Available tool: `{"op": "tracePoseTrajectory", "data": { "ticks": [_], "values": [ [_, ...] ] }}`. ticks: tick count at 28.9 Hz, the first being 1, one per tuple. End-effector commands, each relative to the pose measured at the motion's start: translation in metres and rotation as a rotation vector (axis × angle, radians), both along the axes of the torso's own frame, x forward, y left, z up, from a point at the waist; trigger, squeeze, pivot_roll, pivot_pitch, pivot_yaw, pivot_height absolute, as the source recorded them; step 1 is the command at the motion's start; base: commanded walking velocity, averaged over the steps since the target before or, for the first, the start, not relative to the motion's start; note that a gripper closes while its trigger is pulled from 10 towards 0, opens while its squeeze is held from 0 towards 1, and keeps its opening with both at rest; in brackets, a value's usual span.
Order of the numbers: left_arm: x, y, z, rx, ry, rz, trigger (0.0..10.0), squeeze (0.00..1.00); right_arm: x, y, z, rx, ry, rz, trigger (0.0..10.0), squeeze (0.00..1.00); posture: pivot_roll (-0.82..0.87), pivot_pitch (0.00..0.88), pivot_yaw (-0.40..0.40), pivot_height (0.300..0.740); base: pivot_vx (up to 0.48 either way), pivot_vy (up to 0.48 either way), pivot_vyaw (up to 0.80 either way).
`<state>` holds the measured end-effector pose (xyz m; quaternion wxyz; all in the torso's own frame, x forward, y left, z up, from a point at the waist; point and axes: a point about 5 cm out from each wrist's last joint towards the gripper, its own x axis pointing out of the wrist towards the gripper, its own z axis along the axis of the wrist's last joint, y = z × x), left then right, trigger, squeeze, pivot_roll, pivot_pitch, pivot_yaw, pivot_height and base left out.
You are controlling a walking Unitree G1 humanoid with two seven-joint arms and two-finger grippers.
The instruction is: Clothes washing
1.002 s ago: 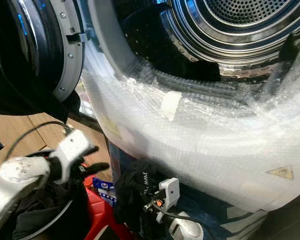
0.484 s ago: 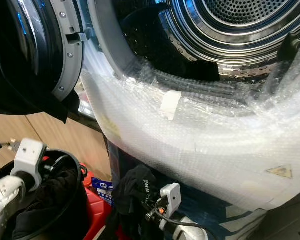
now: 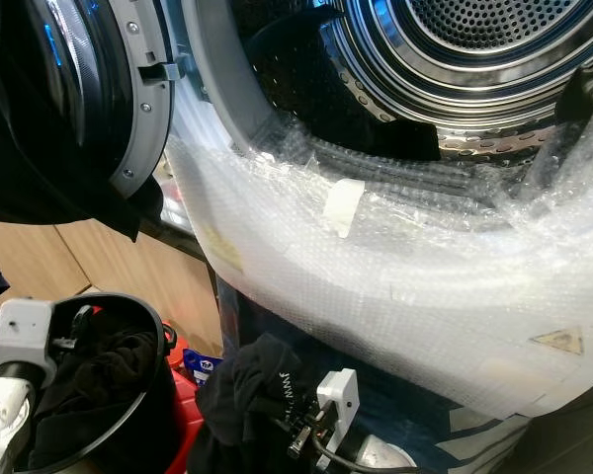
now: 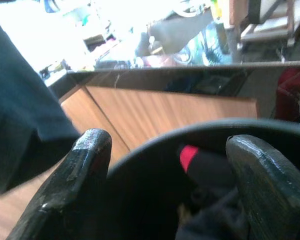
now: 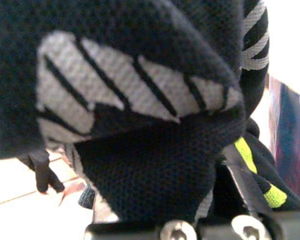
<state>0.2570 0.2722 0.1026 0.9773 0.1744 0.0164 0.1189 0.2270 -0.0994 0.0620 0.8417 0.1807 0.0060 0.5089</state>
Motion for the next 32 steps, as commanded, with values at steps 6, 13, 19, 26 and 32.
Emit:
{"op": "tracePoseTrajectory", "data": {
  "ticks": [6, 13, 19, 26, 32],
  "values": [
    [0.002, 0.004, -0.007, 0.013, -0.017, 0.028, 10.0, 0.00, -0.007, 0.004, 0.072, 0.146, -0.206, 0.127, 0.0, 0.00, 0.19, 0.020, 0.046, 0.740, 0.000, 0.000, 0.00],
    [0.012, -0.003, -0.014, 0.021, -0.019, -0.010, 10.0, 0.00, 0.003, -0.008, 0.159, 0.330, -0.448, 0.146, 0.0, 0.00, 0.18, 0.002, 0.036, 0.740, 0.000, 0.000, 0.00],
    [0.015, -0.012, -0.018, 0.013, -0.016, -0.040, 10.0, 0.00, 0.020, -0.016, 0.207, 0.382, -0.556, 0.108, 0.0, 0.00, 0.17, 0.000, 0.031, 0.740, 0.000, 0.000, 0.00],
    [0.016, -0.014, -0.023, -0.001, -0.011, -0.040, 10.0, 0.00, 0.060, -0.029, 0.278, 0.466, -0.719, -0.017, 0.0, 0.00, 0.17, 0.000, 0.032, 0.740, 0.000, 0.000, 0.00],
    [0.017, -0.012, -0.021, -0.039, -0.026, -0.015, 10.0, 0.00, 0.084, -0.040, 0.328, 0.521, -0.783, -0.075, 0.0, 0.00, 0.17, 0.000, 0.021, 0.740, 0.000, 0.000, 0.00]
  ]
}}
